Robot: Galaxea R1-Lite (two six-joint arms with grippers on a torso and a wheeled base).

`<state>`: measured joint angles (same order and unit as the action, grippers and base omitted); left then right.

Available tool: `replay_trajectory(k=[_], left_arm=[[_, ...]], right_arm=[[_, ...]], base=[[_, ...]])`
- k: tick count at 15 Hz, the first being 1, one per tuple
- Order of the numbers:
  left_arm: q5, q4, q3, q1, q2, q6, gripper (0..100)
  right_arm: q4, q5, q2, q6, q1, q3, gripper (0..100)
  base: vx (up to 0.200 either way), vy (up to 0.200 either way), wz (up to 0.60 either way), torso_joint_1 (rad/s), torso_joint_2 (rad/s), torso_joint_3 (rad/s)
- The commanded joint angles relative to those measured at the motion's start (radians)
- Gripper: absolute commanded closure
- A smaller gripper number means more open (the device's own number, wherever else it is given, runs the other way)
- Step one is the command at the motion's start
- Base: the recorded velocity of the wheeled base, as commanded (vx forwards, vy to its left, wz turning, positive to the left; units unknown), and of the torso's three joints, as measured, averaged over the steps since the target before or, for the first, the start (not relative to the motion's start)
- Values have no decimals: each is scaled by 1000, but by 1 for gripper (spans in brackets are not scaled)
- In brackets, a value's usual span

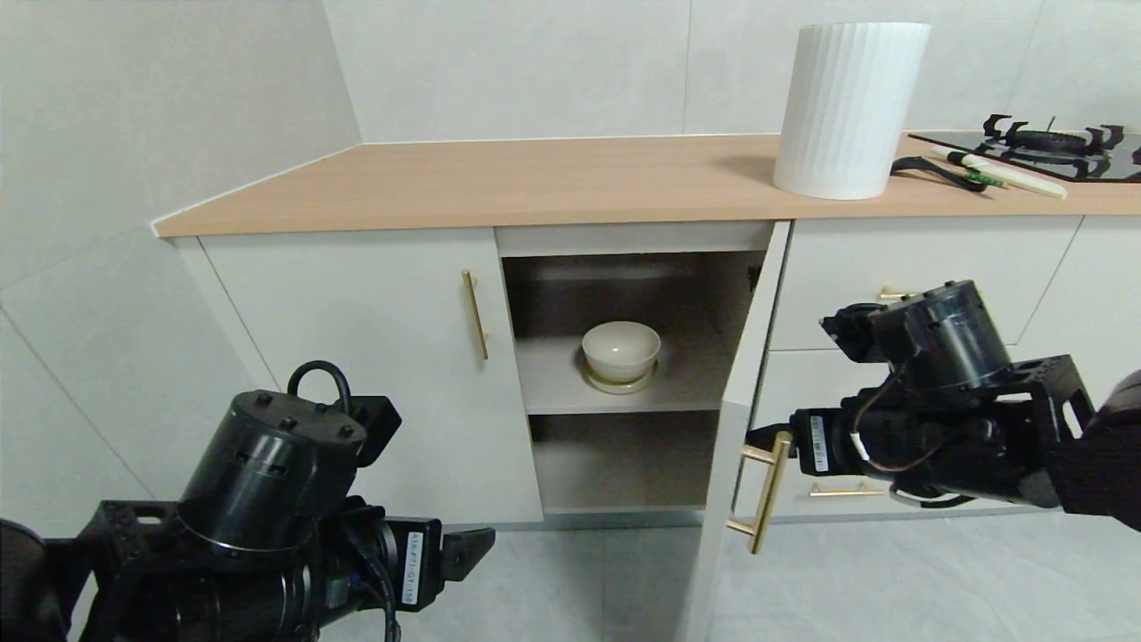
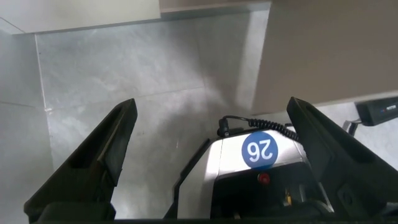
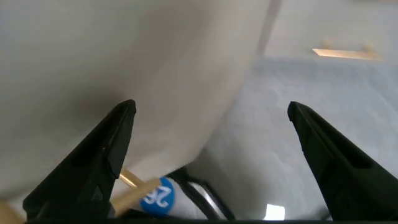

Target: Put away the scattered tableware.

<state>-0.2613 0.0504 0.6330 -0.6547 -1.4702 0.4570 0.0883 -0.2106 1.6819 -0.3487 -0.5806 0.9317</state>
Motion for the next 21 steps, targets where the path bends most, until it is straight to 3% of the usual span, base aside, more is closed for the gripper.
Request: replay_trajectory(k=[1,5,18,21], left_arm=[[0,0,1,0,18,-1,0],[-1,9,2,1,27,-21,0],[-6,28,7,18,-4,-20,0],[-6,26,7,18,-4,-20,0]], right_arm=[[2,16,107,17,-8,88,0],[10,34,202,24,-8,191,0],[206,39,326,-47,1,197,0],[275,34,358,-72,2,202,0]], base=[[0,0,0,0,0,0],[0,0,0,0,0,0],[0,0,0,0,0,0],[200,0,0,-4,2,6]])
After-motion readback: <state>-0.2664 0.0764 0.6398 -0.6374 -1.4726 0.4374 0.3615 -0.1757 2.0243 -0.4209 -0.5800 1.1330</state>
